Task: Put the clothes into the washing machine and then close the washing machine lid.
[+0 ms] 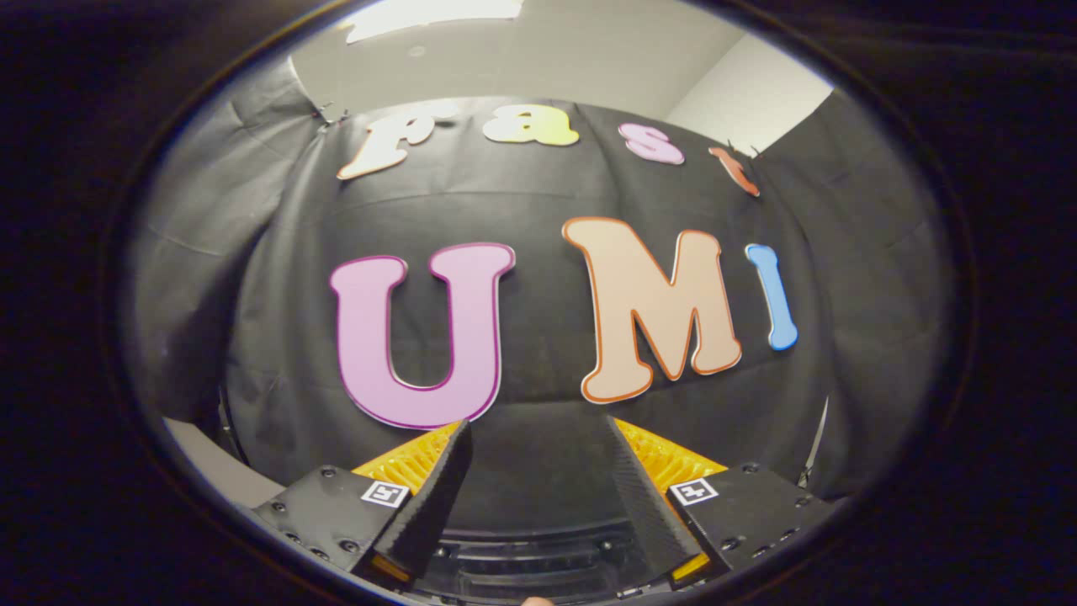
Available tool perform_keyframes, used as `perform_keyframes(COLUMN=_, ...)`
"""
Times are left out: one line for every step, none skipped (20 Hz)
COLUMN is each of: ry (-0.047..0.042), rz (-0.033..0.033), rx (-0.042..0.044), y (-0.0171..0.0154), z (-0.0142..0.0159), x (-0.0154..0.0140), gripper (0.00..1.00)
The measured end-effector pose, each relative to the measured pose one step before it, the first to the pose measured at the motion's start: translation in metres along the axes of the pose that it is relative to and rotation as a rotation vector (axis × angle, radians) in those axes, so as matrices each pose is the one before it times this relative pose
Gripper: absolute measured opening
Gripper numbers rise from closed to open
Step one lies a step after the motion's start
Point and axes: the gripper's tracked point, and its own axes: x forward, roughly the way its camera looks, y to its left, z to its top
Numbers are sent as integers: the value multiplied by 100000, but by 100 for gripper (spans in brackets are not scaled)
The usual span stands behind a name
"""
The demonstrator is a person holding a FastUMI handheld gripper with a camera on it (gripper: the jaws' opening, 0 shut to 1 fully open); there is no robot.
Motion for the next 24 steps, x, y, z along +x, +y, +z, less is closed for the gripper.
perform_keyframes(ry=11226, rz=-1048, rx=-4309, y=184, z=-2229, x=858, gripper=96)
perform_keyframes(ry=7536, rz=6054, rx=-2069, y=1356, z=-2014, x=568, gripper=97)
perform_keyframes(ry=5777, rz=5151, rx=-2403, y=1203, z=-2152, x=473, gripper=98)
perform_keyframes(ry=6084, rz=2643, rx=-2916, y=1147, z=-2714, x=1325, gripper=99)
perform_keyframes(ry=7866, rz=649, rx=-1584, y=401, z=-2378, x=734, gripper=99)
perform_keyframes(ry=-9776, rz=-2905, rx=5076, y=-346, z=1480, x=-387, gripper=100)
perform_keyframes(ry=3691, rz=44, rx=1219, y=-147, z=-986, x=565, gripper=100)
perform_keyframes(ry=-3663, rz=-610, rx=816, y=68, z=846, x=-267, gripper=99)
perform_keyframes(ry=2411, rz=226, rx=-2218, y=-198, z=-317, x=-150, gripper=99)
perform_keyframes(ry=-327, rz=-317, rx=613, y=-109, z=216, x=-333, gripper=99)
perform_keyframes(ry=746, rz=-332, rx=908, y=118, z=-65, x=-239, gripper=100)
perform_keyframes(ry=-75, rz=-329, rx=-340, y=-124, z=148, x=27, gripper=100)
perform_keyframes(ry=-419, rz=-314, rx=65, y=-40, z=136, x=-84, gripper=100)
perform_keyframes(ry=-651, rz=-158, rx=320, y=-55, z=-108, x=199, gripper=100)
perform_keyframes(ry=-934, rz=-165, rx=422, y=58, z=90, x=-125, gripper=100)
perform_keyframes(ry=-355, rz=-81, rx=-225, y=-24, z=61, x=-203, gripper=100)
perform_keyframes(ry=-529, rz=-227, rx=98, y=-114, z=167, x=-329, gripper=99)
perform_keyframes(ry=-8, rz=28, rx=-330, y=-187, z=60, x=-959, gripper=99)
perform_keyframes(ry=374, rz=206, rx=-198, y=-152, z=-288, x=-1044, gripper=99)
perform_keyframes(ry=-237, rz=104, rx=591, y=-68, z=-640, x=-1039, gripper=99)
perform_keyframes(ry=-331, rz=52, rx=-262, y=23, z=-276, x=-734, gripper=99)
perform_keyframes(ry=-190, rz=-109, rx=-489, y=-41, z=-99, x=-356, gripper=99)
perform_keyframes(ry=-74, rz=27, rx=-395, y=-97, z=-124, x=-390, gripper=99)
perform_keyframes(ry=-185, rz=142, rx=145, y=48, z=-101, x=-225, gripper=99)
